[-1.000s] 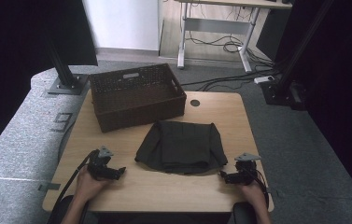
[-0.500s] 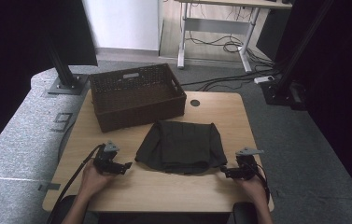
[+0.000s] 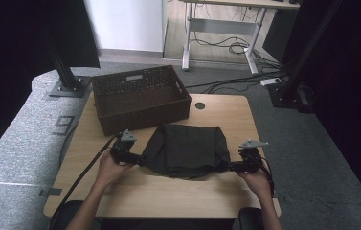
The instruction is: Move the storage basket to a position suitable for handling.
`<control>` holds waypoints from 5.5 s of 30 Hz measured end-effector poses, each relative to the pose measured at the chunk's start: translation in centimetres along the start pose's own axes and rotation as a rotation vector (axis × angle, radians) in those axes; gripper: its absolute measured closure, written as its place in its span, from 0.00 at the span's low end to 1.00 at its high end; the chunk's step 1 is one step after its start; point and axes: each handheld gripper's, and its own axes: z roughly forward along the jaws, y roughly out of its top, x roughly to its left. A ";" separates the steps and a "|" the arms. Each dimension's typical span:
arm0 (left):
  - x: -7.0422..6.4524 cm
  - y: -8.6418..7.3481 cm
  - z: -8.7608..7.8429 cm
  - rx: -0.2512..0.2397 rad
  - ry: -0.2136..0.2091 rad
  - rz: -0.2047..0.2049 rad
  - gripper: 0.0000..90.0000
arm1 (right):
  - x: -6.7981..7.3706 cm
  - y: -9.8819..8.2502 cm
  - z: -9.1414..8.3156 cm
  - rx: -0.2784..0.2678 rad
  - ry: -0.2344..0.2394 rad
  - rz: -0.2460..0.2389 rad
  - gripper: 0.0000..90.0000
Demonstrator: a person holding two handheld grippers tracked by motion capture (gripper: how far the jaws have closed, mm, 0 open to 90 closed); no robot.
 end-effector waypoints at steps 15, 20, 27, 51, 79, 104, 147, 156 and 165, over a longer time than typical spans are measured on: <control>0.1 3.1 3.0 0.007 -0.004 0.013 0.19 | -0.8 2.0 1.0 0.031 -0.016 0.001 0.21; 0.7 3.9 4.1 0.006 0.003 -0.003 0.26 | -1.6 2.8 2.6 0.034 -0.021 0.026 0.28; 1.4 3.8 6.3 0.024 0.027 -0.016 0.36 | -2.4 3.8 5.1 0.050 -0.052 0.042 0.40; 0.7 1.0 6.1 0.068 0.010 0.018 0.83 | -1.4 1.6 7.5 0.120 0.042 0.070 0.85; -3.9 -6.2 -1.2 0.100 0.009 0.035 0.82 | 4.6 -2.3 3.7 0.161 0.238 -0.079 0.74; -7.6 -10.1 -5.1 0.115 -0.041 0.060 0.78 | 8.1 -5.5 0.4 0.181 0.297 -0.127 0.70; 4.7 -0.2 -6.5 0.020 0.173 -0.081 0.13 | 1.0 -6.0 2.8 0.020 -0.072 0.009 0.00; 7.8 2.4 -8.3 -0.006 0.211 -0.123 0.26 | 1.0 -6.0 2.8 0.020 -0.072 0.010 0.00; 11.2 4.0 -9.2 -0.004 0.301 -0.174 0.33 | 1.0 -6.0 2.8 0.018 -0.073 0.009 0.00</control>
